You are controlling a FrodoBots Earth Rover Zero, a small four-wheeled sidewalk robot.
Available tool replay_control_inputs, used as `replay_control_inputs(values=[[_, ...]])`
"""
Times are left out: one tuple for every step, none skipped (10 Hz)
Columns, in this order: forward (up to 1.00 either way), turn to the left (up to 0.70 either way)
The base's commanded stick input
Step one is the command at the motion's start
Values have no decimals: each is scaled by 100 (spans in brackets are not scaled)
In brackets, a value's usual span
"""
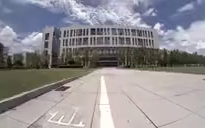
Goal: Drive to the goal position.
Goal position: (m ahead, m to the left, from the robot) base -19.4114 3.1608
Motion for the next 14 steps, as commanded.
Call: replay_control_inputs(values=[[0,0],[0,15],[0,20],[0,-9],[0,-66],[0,-45],[0,-57],[0,-67],[0,-63],[0,-68],[0,-66],[0,-56],[0,-57],[0,-64]])
